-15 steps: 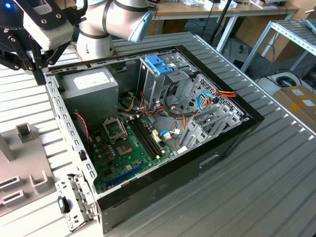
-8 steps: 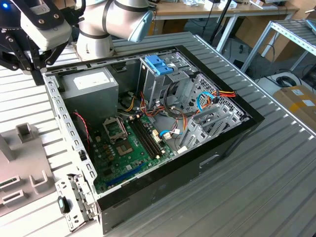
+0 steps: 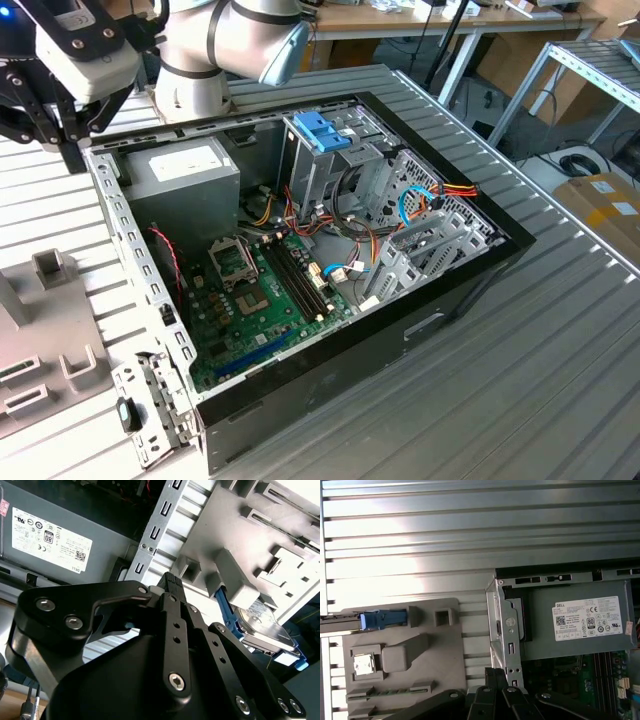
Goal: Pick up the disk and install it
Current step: 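Reach for the disk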
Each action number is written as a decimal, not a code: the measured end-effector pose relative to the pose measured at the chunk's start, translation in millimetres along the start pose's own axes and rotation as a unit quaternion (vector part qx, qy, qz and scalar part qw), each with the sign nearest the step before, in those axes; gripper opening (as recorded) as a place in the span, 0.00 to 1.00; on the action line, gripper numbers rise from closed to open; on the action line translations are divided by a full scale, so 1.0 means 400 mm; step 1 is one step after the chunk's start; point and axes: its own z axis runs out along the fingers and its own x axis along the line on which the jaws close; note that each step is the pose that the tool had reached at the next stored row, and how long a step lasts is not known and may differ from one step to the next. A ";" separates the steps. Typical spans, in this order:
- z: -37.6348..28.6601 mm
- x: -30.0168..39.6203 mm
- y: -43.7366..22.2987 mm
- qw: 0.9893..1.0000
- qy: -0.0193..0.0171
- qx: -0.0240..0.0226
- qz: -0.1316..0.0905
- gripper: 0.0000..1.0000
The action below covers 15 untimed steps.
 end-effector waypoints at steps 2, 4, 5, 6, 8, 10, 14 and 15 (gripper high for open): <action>0.000 0.002 0.000 1.000 0.000 0.000 0.000 0.11; 0.000 0.004 0.000 1.000 0.000 0.000 0.000 0.11; 0.000 0.005 0.000 1.000 0.000 0.000 0.000 0.11; 0.000 0.006 0.000 1.000 0.000 0.000 0.000 0.11; 0.000 0.008 -0.001 1.000 0.000 0.000 0.000 0.11; 0.000 0.009 -0.001 1.000 0.000 0.000 0.000 0.11; 0.000 0.013 -0.001 1.000 0.000 0.000 0.000 0.11; 0.000 0.014 -0.001 1.000 0.000 0.000 0.000 0.11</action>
